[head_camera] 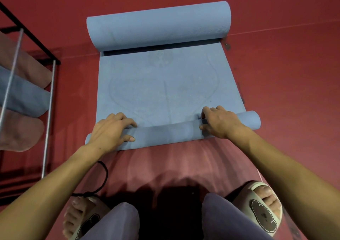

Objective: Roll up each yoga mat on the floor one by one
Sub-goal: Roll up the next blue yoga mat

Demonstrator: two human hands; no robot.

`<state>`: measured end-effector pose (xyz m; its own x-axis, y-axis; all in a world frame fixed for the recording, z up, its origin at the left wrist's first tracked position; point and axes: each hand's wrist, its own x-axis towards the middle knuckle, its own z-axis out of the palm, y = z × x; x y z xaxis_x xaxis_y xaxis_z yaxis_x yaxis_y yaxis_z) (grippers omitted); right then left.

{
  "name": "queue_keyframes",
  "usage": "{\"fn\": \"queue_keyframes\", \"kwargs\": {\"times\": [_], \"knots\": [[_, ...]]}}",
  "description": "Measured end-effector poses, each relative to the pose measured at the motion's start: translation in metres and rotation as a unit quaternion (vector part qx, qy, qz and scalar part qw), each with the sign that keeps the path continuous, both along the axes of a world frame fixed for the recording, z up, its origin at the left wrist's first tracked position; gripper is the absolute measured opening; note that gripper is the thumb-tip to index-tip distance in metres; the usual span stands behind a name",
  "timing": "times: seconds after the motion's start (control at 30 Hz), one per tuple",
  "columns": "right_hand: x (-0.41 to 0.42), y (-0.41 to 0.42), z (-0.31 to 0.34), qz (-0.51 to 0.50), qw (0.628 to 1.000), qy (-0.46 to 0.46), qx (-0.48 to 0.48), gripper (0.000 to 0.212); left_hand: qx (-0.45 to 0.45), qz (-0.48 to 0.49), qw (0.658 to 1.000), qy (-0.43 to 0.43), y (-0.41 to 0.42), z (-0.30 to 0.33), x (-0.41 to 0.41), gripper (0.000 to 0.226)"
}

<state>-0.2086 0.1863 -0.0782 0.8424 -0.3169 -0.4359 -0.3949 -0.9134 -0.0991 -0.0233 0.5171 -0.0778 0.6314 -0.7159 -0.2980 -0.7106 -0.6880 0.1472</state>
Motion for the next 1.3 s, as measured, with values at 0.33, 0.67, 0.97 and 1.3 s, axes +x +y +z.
{"fn": "queue_keyframes", "kwargs": {"times": [0.33, 0.67, 0.97, 1.3], "knots": [[-0.001, 0.007, -0.009, -0.023, 0.996, -0.089, -0.019, 0.037, -0.052, -0.006, 0.997, -0.052, 0.0, -0.007, -0.009, 0.028], [-0.019, 0.023, -0.014, -0.036, 0.984, -0.167, -0.044, 0.083, -0.013, -0.047, 0.99, -0.135, -0.008, -0.001, -0.026, 0.063], [-0.019, 0.033, -0.016, -0.004, 0.983, -0.128, -0.13, 0.097, 0.006, -0.063, 0.987, -0.145, -0.008, -0.015, -0.024, 0.085], [-0.014, 0.028, -0.021, 0.011, 0.976, -0.156, -0.151, 0.093, 0.002, -0.046, 0.99, -0.13, -0.008, -0.018, -0.017, 0.076]]}}
